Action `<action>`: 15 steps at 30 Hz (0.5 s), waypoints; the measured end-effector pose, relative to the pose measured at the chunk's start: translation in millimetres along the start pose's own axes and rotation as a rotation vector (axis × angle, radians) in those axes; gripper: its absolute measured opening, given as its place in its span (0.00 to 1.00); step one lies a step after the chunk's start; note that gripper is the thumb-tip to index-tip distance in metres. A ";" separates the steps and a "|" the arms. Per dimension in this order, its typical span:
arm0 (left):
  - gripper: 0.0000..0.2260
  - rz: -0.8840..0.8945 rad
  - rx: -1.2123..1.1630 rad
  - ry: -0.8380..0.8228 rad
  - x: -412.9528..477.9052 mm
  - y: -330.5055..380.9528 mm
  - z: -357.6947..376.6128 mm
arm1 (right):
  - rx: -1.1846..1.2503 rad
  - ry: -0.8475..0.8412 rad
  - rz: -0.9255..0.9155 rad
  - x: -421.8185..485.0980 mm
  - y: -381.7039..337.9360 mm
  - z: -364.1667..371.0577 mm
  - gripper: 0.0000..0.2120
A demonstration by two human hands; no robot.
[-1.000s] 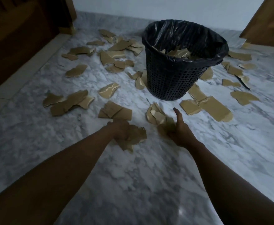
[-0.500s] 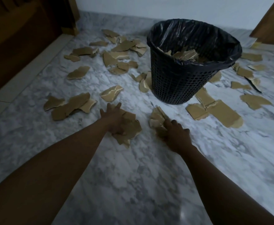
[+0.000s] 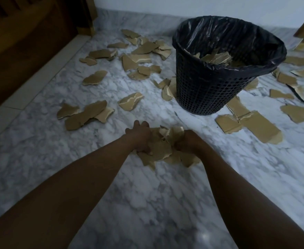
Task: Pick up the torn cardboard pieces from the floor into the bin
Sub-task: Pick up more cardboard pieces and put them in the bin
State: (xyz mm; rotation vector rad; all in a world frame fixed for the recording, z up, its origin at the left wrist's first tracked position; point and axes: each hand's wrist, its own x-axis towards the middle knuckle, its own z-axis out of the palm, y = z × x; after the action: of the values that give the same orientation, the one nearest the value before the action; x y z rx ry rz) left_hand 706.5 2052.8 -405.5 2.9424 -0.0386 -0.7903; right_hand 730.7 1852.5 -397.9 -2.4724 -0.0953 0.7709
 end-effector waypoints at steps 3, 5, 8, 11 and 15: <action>0.37 0.017 -0.069 0.078 -7.4 -4.7 7.5 | 0.032 0.021 0.050 -11.7 9.1 3.2 0.22; 0.36 0.050 -0.085 0.159 -15.3 -7.5 11.8 | 0.137 0.092 0.127 -24.7 16.6 0.3 0.28; 0.35 0.053 -0.184 0.216 -26.6 -16.8 18.6 | 0.347 0.246 0.206 -36.4 28.2 -11.8 0.20; 0.28 0.126 -0.399 0.238 -43.4 -36.9 18.1 | 0.510 0.289 0.188 -44.7 20.1 -23.6 0.11; 0.13 0.015 -0.845 0.356 -71.3 -68.9 4.7 | 0.521 0.175 0.078 -39.4 -7.0 -16.2 0.22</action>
State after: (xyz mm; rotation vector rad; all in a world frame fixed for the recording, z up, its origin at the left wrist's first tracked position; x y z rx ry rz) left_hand 642.5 2124.5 -380.8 2.2111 0.2371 -0.1770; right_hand 707.3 1842.0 -363.2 -2.0395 0.2393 0.5233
